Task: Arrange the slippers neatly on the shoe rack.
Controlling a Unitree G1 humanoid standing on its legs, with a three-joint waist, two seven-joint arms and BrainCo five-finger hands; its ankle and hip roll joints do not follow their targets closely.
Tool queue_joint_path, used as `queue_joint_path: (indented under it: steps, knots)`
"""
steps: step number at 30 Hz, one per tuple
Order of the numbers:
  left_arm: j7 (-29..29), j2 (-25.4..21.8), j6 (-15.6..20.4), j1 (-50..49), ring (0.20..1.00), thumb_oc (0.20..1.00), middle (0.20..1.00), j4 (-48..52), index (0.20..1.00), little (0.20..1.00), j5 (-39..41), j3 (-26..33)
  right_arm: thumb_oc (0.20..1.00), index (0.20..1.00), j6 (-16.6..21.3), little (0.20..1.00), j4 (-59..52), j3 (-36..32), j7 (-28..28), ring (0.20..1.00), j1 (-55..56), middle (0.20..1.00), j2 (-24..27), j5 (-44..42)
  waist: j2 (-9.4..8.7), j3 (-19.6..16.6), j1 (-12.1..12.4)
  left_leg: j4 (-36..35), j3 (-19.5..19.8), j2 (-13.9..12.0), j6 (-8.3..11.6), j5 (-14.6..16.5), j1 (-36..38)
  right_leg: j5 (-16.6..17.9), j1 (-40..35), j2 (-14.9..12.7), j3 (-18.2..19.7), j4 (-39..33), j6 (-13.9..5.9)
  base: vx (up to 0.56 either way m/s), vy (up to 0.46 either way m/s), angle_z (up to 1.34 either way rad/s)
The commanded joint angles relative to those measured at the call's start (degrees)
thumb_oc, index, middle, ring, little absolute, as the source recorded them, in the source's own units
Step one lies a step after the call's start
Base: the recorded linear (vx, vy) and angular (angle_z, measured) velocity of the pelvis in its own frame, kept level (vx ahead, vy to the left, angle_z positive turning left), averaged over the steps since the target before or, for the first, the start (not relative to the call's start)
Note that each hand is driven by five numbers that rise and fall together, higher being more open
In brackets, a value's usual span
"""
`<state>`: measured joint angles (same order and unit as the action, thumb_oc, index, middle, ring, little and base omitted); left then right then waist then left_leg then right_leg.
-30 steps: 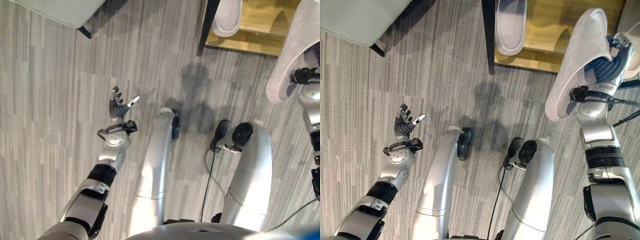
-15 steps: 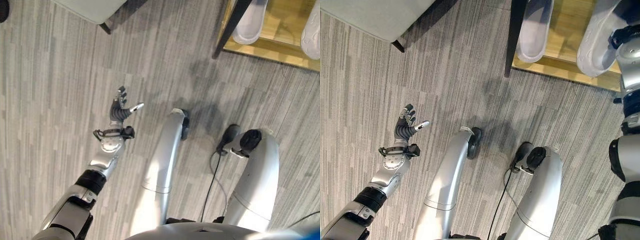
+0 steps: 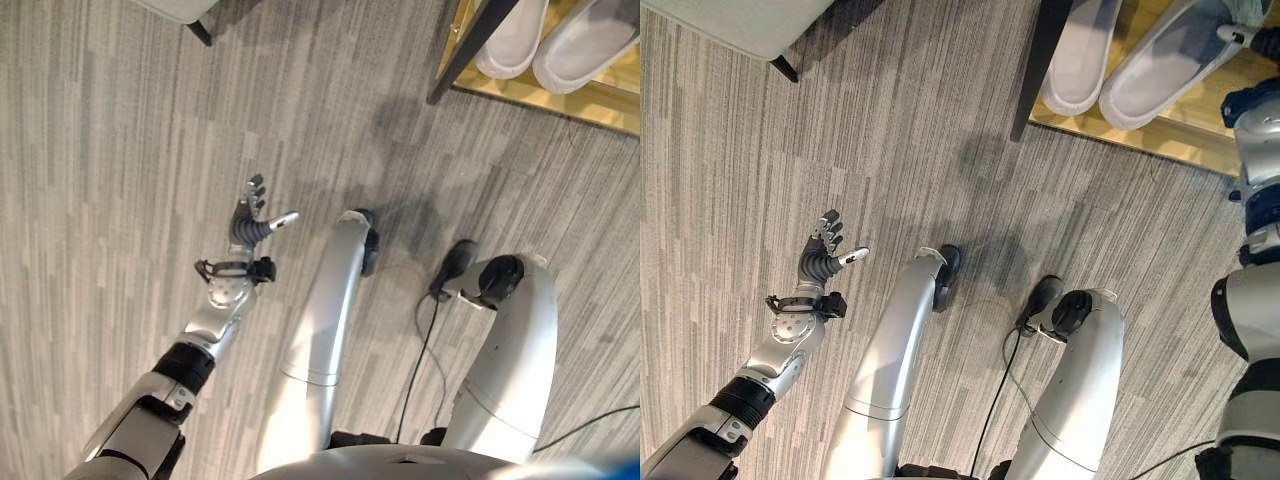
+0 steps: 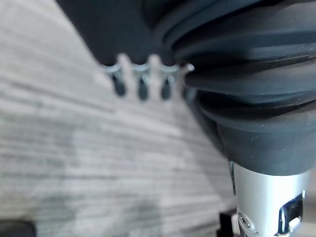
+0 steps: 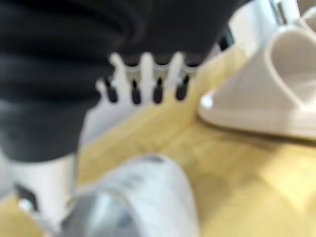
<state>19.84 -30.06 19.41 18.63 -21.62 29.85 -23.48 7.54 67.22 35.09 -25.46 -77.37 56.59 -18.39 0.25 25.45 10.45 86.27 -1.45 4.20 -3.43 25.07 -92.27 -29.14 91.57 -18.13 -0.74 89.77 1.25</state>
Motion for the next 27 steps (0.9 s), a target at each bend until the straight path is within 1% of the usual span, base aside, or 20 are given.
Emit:
queue_joint_path:
  steps: [1, 2, 3, 4, 5, 8, 10, 16, 19, 27]
  knots:
    - [-0.59, -0.06, 2.37, -1.57, 1.000, 1.000, 1.000, 2.07, 1.000, 1.000, -1.94, 1.80, 1.000, 1.000, 2.42, 1.000, -0.77, 1.54, -0.79, 1.000, -1.36, 1.000, 1.41, -0.83, 1.50, 0.67, -0.33, -4.12, 2.31, -0.07, -0.68, 3.52, 2.31, 2.80, -5.18, 0.30, 2.53, -3.56, 0.78, 0.00, 0.000, 0.00]
    - [-0.59, -0.08, 2.36, -1.63, 1.000, 1.000, 1.000, 2.07, 1.000, 1.000, -1.94, 1.78, 1.000, 1.000, 2.40, 1.000, -0.84, 1.44, -0.83, 1.000, -1.20, 1.000, 1.39, -0.79, 1.51, 0.56, -0.28, -4.08, 2.39, -0.09, -0.64, 3.63, 2.31, 2.75, -5.22, 0.33, 2.46, -3.57, 0.77, -0.04, -0.010, 0.00]
    - [0.10, 0.38, 2.42, -1.35, 1.000, 1.000, 1.000, 1.64, 1.000, 1.000, -2.59, 2.08, 1.000, 1.000, 2.89, 1.000, -3.33, -1.06, -2.50, 1.000, 0.91, 1.000, -0.35, -0.75, 1.58, 0.28, -0.52, -6.21, 2.55, -0.22, -0.57, 2.73, 2.31, 3.38, -5.32, 0.55, 2.07, -5.07, 0.51, -0.05, -0.003, 0.00]
    - [0.33, 0.50, 2.43, -1.11, 1.000, 1.000, 1.000, 1.48, 1.000, 1.000, -2.92, 2.18, 1.000, 1.000, 3.30, 1.000, -4.13, -2.33, -2.77, 1.000, 1.90, 1.000, -0.98, -1.40, 1.57, 0.19, -0.66, -6.83, 2.57, -0.18, -0.56, 2.36, 2.31, 3.57, -5.39, 0.50, 1.96, -5.76, 0.48, -0.08, -0.017, 0.01]
    - [0.60, 0.72, 2.23, -0.94, 1.000, 1.000, 1.000, 0.60, 1.000, 1.000, -3.88, 2.14, 1.000, 1.000, 3.76, 1.000, -7.53, -4.91, -3.77, 1.000, 4.90, 1.000, -2.22, -0.94, 1.18, -0.43, -0.83, -8.25, 2.94, -0.11, -0.53, 1.70, 2.31, 3.78, -5.68, 0.59, 1.49, -7.15, 0.41, -0.05, -0.023, 0.01]
    - [1.41, 0.55, 2.31, -0.15, 1.000, 1.000, 1.000, 0.26, 1.000, 1.000, -4.62, 2.99, 1.000, 1.000, 4.50, 1.000, -11.12, -9.02, -4.17, 1.000, 8.94, 1.000, -4.05, -1.62, 0.91, -0.77, -1.01, -9.64, 3.33, 0.03, -0.41, 1.06, 2.31, 3.97, -5.89, 0.85, 0.77, -8.35, 0.28, -0.04, -0.029, 0.02]
    - [1.74, 0.14, 2.26, 0.16, 1.000, 1.000, 1.000, 0.50, 1.000, 1.000, -5.18, 2.83, 1.000, 1.000, 5.00, 1.000, -10.36, -10.61, -3.72, 1.000, 9.46, 1.000, -5.06, -3.65, 0.88, -0.71, -0.83, -10.23, 3.76, 0.33, -0.35, 0.76, 2.31, 4.25, -6.10, 0.85, 0.66, -9.12, 0.10, -0.04, -0.025, 0.02]
    - [1.43, -0.72, 2.35, 0.31, 1.000, 1.000, 1.000, 0.60, 1.000, 1.000, -5.26, 1.80, 1.000, 1.000, 6.15, 1.000, -6.12, -11.11, -1.81, 1.000, 7.38, 1.000, -6.74, -10.52, 1.23, -0.43, -0.33, -10.26, 4.15, 0.89, -0.15, 0.21, 2.31, 4.72, -6.08, 0.57, 0.92, -8.59, -0.14, 0.00, -0.003, 0.03]
    - [0.77, -0.98, 2.23, -0.54, 1.000, 1.000, 1.000, 0.72, 1.000, 1.000, -4.77, 1.50, 1.000, 1.000, 6.45, 1.000, -3.70, -9.75, 0.10, 1.000, 5.40, 1.000, -6.60, -13.61, 1.36, -0.39, 0.16, -10.07, 4.06, 0.95, 0.00, 0.14, 2.31, 4.74, -5.88, 0.52, 1.24, -8.17, -0.21, 0.00, 0.003, 0.01]
    - [-0.62, -1.20, 2.32, -0.30, 1.000, 1.000, 1.000, 0.29, 1.000, 1.000, -4.86, -0.39, 1.000, 1.000, 5.76, 1.000, 0.21, -4.08, 3.69, 1.000, -0.63, 1.000, -5.42, -15.41, 1.41, -0.71, 1.17, -10.97, 4.27, 1.33, 0.30, -0.48, 2.31, 4.77, -5.91, -0.04, 1.16, -8.62, -0.51, 0.00, -0.006, 0.02]
